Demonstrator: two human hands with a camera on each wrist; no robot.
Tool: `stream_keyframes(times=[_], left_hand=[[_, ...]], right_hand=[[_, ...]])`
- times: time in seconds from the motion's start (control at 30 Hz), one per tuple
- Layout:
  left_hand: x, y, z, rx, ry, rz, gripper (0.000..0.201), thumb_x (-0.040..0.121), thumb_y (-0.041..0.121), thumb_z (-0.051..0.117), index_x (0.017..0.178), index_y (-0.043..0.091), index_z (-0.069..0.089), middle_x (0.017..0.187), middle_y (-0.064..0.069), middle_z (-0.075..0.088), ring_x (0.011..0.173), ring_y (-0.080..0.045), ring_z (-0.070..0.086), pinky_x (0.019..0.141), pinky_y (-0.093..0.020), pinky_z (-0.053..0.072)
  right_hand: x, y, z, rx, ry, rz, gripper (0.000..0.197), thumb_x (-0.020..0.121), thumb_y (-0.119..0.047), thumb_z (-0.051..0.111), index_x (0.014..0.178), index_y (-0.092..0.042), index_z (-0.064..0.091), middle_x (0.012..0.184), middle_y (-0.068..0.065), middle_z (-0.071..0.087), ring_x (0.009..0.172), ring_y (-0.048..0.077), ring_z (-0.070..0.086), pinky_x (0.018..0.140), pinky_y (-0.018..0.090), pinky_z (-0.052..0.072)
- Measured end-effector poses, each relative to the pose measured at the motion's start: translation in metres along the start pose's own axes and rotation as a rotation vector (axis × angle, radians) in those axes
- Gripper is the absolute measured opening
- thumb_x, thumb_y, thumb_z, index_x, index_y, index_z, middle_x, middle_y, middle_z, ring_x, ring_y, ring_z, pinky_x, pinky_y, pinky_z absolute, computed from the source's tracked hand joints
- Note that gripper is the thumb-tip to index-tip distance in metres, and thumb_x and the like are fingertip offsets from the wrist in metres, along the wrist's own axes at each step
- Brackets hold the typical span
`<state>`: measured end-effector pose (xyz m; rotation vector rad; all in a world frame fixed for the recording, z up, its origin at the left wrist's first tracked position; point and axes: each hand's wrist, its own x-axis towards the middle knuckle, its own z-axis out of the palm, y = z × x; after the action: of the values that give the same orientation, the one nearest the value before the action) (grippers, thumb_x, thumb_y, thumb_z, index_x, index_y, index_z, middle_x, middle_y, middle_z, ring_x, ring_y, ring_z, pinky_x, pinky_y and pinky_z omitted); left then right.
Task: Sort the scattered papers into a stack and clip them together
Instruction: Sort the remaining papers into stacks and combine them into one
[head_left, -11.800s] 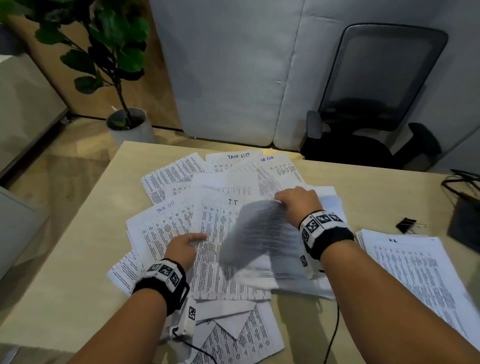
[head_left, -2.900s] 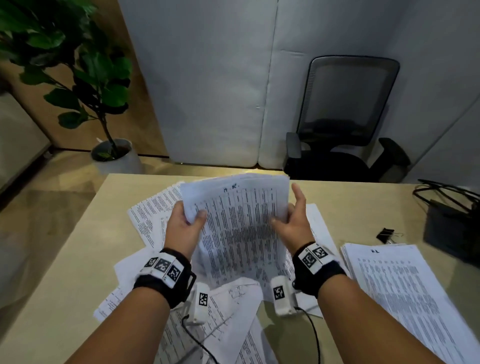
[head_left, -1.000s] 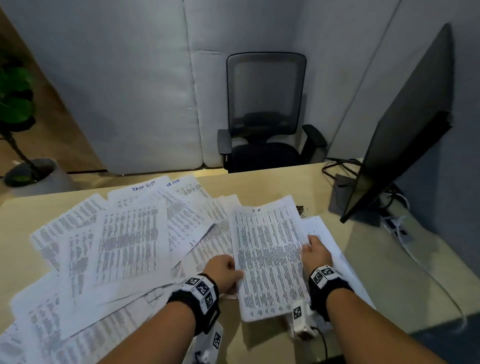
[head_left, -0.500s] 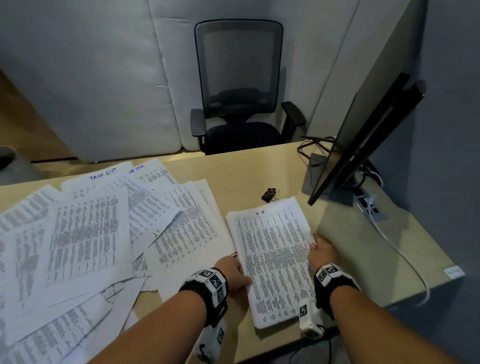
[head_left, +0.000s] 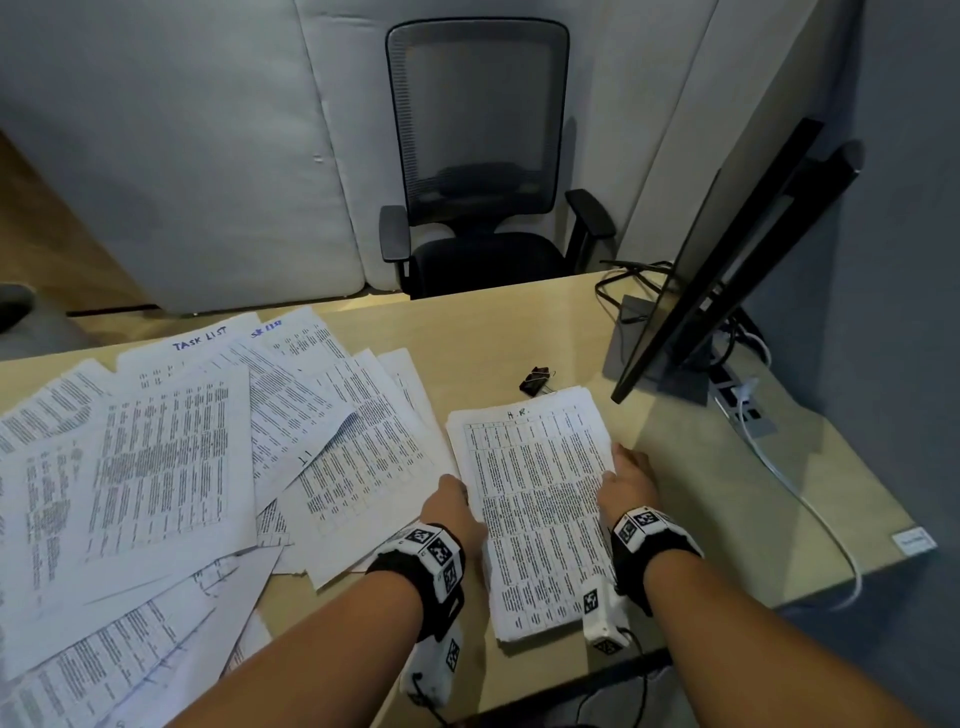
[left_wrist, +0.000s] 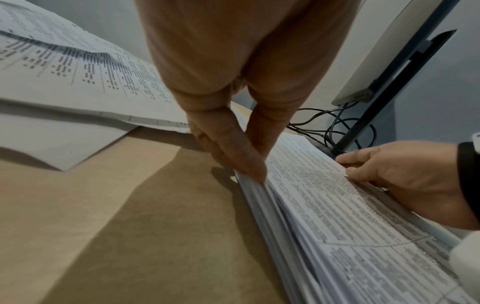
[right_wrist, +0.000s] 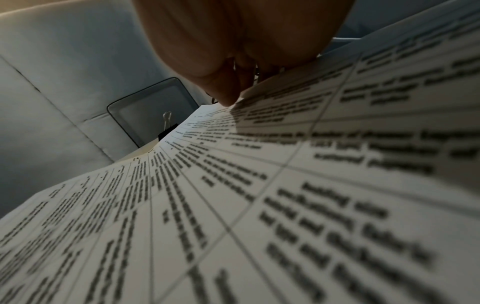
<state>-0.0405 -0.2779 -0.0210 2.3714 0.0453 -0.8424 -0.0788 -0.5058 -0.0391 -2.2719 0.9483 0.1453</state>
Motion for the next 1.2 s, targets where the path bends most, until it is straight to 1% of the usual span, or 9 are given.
stream_keyframes(times=[0.1, 0.17, 0.3, 0.4, 0.57, 0.8, 0.93, 1.1, 1.2], left_hand=[[0.003, 0.001, -0.001, -0.004, 0.021, -0.021, 0.038, 0.083, 0.018, 0.069, 0.103, 0.013, 0.037, 0.082, 0.003, 0.045, 0.081, -0.02, 0.054, 0.07, -0.031, 0.051], [0.005, 0.002, -0.003, -0.025, 0.048, -0.025, 0.037, 0.084, 0.018, 0.067, 0.106, 0.011, 0.038, 0.085, 0.001, 0.047, 0.084, -0.022, 0.056, 0.069, -0.031, 0.051], [0.008, 0.001, -0.014, -0.045, 0.113, -0.008, 0.038, 0.086, 0.019, 0.061, 0.119, 0.009, 0.045, 0.108, -0.012, 0.06, 0.094, -0.029, 0.064, 0.078, -0.039, 0.056], [0.011, -0.006, -0.031, 0.042, 0.175, -0.001, 0.038, 0.086, 0.019, 0.06, 0.123, 0.012, 0.053, 0.117, -0.01, 0.061, 0.099, -0.024, 0.062, 0.075, -0.029, 0.05], [0.007, -0.036, -0.059, 0.159, 0.245, -0.088, 0.042, 0.086, 0.021, 0.057, 0.128, 0.02, 0.055, 0.131, -0.009, 0.05, 0.113, -0.027, 0.056, 0.093, -0.036, 0.05], [-0.006, -0.087, -0.099, 0.141, 0.334, -0.232, 0.041, 0.088, 0.025, 0.059, 0.128, 0.021, 0.056, 0.134, -0.011, 0.044, 0.11, -0.03, 0.057, 0.091, -0.035, 0.051], [-0.013, -0.122, -0.121, 0.125, 0.385, -0.279, 0.047, 0.089, 0.025, 0.06, 0.134, 0.018, 0.051, 0.141, -0.012, 0.037, 0.12, -0.032, 0.05, 0.1, -0.035, 0.042], [-0.014, -0.178, -0.156, 0.147, 0.418, -0.349, 0.063, 0.085, 0.028, 0.064, 0.143, 0.021, 0.04, 0.156, -0.013, 0.021, 0.139, -0.032, 0.03, 0.114, -0.039, 0.029], [-0.012, -0.209, -0.173, 0.179, 0.39, -0.408, 0.073, 0.084, 0.021, 0.062, 0.148, 0.026, 0.029, 0.16, -0.01, 0.01, 0.145, -0.033, 0.016, 0.117, -0.044, 0.022]], right_hand=[[-0.001, -0.004, -0.002, -0.072, 0.027, -0.034, 0.052, 0.089, -0.011, 0.044, 0.141, -0.018, 0.039, 0.137, 0.005, 0.037, 0.127, 0.025, 0.036, 0.112, 0.031, 0.028], [-0.007, -0.01, -0.001, -0.182, 0.082, -0.115, 0.055, 0.085, -0.009, 0.048, 0.138, -0.021, 0.042, 0.14, 0.002, 0.036, 0.126, 0.025, 0.034, 0.111, 0.035, 0.028], [-0.018, -0.031, 0.009, -0.197, 0.19, -0.256, 0.051, 0.081, -0.003, 0.051, 0.127, -0.024, 0.056, 0.141, -0.001, 0.04, 0.129, 0.025, 0.031, 0.11, 0.044, 0.025], [-0.022, -0.047, 0.019, -0.186, 0.122, -0.31, 0.046, 0.084, -0.001, 0.05, 0.123, -0.024, 0.059, 0.139, -0.003, 0.042, 0.127, 0.023, 0.033, 0.109, 0.04, 0.028], [-0.03, -0.075, 0.041, -0.226, -0.019, -0.422, 0.042, 0.085, -0.002, 0.051, 0.12, -0.024, 0.059, 0.129, -0.001, 0.047, 0.117, 0.022, 0.041, 0.097, 0.033, 0.035], [-0.051, -0.117, 0.074, -0.156, -0.131, -0.586, 0.03, 0.093, -0.009, 0.049, 0.119, -0.012, 0.062, 0.123, 0.01, 0.051, 0.117, 0.027, 0.047, 0.1, 0.034, 0.039], [-0.063, -0.139, 0.094, -0.113, -0.197, -0.576, 0.026, 0.094, -0.01, 0.051, 0.116, -0.009, 0.063, 0.122, 0.01, 0.05, 0.111, 0.026, 0.054, 0.096, 0.037, 0.046], [-0.069, -0.174, 0.119, -0.054, -0.177, -0.473, 0.036, 0.093, -0.004, 0.048, 0.129, -0.006, 0.052, 0.132, 0.015, 0.038, 0.112, 0.029, 0.052, 0.092, 0.023, 0.039], [-0.062, -0.191, 0.133, -0.109, -0.201, -0.37, 0.054, 0.09, -0.006, 0.052, 0.14, -0.006, 0.036, 0.141, 0.018, 0.028, 0.124, 0.033, 0.042, 0.103, 0.029, 0.036]])
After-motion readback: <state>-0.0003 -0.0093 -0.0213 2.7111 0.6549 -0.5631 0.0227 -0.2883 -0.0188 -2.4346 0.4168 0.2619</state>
